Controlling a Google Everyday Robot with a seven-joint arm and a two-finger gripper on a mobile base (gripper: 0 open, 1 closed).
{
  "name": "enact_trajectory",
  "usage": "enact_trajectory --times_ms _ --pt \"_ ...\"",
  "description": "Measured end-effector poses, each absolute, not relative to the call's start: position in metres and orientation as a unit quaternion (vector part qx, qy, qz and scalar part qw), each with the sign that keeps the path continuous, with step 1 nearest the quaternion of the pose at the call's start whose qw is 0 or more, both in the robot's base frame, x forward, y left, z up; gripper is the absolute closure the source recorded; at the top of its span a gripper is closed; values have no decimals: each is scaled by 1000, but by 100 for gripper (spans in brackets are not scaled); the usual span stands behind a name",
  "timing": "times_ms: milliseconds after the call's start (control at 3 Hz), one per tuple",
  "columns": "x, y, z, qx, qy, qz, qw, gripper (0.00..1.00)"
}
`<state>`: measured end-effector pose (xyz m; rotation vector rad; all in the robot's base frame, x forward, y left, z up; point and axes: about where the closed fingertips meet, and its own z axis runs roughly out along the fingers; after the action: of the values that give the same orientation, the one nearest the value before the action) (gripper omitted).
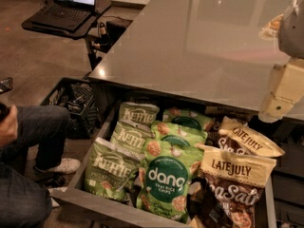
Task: Pick brown chip bag from top drawer and place on counter
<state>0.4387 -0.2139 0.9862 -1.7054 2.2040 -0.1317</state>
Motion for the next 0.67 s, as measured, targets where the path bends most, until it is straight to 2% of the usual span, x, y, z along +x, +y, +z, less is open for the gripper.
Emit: enact_trajectory --times_ms 667 --pt "435 -218 983 -598 782 -58 168 0"
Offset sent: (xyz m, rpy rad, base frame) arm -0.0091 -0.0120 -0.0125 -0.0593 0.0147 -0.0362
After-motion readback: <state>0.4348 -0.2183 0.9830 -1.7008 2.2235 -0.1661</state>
